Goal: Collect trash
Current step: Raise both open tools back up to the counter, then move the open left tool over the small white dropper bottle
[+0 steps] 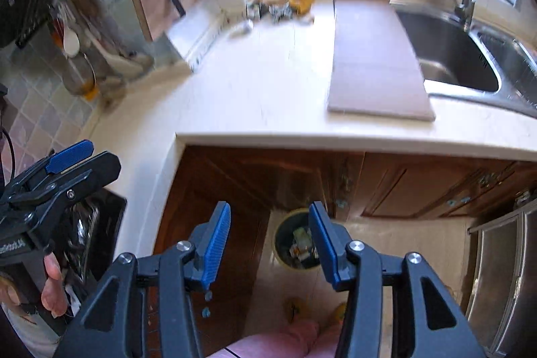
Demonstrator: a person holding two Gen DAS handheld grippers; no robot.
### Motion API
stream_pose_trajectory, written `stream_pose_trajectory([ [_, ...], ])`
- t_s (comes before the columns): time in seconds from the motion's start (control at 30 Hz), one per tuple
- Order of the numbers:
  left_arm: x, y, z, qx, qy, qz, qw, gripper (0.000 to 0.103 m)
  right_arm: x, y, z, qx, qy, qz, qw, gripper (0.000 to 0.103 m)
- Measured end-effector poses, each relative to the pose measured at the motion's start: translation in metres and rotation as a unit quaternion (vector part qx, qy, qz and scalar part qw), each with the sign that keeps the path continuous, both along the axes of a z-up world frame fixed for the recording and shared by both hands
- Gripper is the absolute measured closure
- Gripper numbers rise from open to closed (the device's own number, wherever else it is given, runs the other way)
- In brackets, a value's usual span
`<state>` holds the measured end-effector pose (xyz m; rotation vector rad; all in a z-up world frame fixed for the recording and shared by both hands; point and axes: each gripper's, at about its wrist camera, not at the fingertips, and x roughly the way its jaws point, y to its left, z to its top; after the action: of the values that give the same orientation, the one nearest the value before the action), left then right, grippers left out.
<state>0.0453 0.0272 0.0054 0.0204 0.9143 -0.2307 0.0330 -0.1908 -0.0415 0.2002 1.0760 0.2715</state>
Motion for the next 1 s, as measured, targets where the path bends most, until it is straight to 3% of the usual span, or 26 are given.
stream_pose_trajectory([
  [0.27, 0.021, 0.005, 0.043, 0.026, -0.053, 0.006, 0.9982, 0.006, 0.010, -0.004, 0.042, 0.017, -0.047, -0.034, 0.998, 0.053],
  [0.57, 0.067, -0.013, 0.054, 0.055, -0.071, 0.003, 0.9960, 0.006, 0.048, -0.015, 0.073, 0.031, -0.074, -0.046, 0.996, 0.048],
  [0.8, 0.133, -0.037, 0.048, 0.095, -0.075, 0.012, 0.9925, 0.006, 0.118, -0.025, 0.081, 0.060, -0.072, -0.033, 0.995, 0.048],
  [1.0, 0.230, -0.058, 0.019, 0.100, -0.020, 0.026, 0.9945, 0.010, 0.201, -0.032, 0.071, 0.077, -0.049, -0.007, 0.996, 0.048],
])
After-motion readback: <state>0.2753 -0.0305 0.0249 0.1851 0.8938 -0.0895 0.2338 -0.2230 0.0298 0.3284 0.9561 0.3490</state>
